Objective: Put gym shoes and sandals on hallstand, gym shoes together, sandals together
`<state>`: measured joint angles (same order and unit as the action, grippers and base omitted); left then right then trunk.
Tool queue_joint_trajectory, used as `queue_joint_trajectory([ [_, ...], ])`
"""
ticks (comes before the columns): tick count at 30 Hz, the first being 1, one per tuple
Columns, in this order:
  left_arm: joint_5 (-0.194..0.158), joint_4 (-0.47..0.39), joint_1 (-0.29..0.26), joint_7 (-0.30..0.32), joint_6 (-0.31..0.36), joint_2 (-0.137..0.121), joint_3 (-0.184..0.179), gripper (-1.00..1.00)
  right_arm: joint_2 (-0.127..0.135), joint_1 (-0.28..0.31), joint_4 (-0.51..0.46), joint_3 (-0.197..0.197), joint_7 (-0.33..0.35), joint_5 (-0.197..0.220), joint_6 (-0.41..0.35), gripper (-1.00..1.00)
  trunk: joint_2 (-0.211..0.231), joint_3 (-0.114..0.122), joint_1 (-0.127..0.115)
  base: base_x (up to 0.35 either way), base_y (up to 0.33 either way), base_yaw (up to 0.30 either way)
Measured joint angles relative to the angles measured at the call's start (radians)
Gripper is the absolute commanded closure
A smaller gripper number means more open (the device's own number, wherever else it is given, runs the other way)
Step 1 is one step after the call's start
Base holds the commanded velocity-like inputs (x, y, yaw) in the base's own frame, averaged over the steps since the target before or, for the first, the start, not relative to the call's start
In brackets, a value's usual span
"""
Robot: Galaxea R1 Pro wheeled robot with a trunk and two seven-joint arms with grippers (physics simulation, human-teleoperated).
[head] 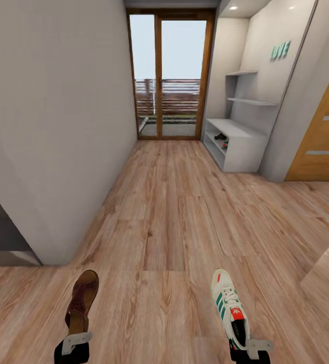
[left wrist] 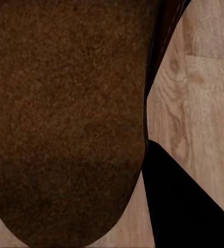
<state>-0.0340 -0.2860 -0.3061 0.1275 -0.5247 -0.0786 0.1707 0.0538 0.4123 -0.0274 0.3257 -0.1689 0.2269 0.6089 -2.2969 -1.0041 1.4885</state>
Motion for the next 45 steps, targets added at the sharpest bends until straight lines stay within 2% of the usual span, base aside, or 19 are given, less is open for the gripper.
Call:
queue_joint_trajectory([
  [35, 0.000, 0.000, 0.000, 0.000, 0.000, 0.000, 0.000, 1.00, 0.001, 0.000, -0.009, 0.002, 0.000, 0.001, 0.002, 1.00, 0.000, 0.000, 0.000, 0.338, 0.000, 0.000],
  [45, 0.000, 0.001, 0.000, 0.000, 0.000, 0.003, -0.002, 1.00, 0.004, 0.000, -0.094, -0.004, -0.002, 0.005, 0.004, 1.00, 0.000, 0.000, 0.000, 0.338, 0.000, 0.000],
])
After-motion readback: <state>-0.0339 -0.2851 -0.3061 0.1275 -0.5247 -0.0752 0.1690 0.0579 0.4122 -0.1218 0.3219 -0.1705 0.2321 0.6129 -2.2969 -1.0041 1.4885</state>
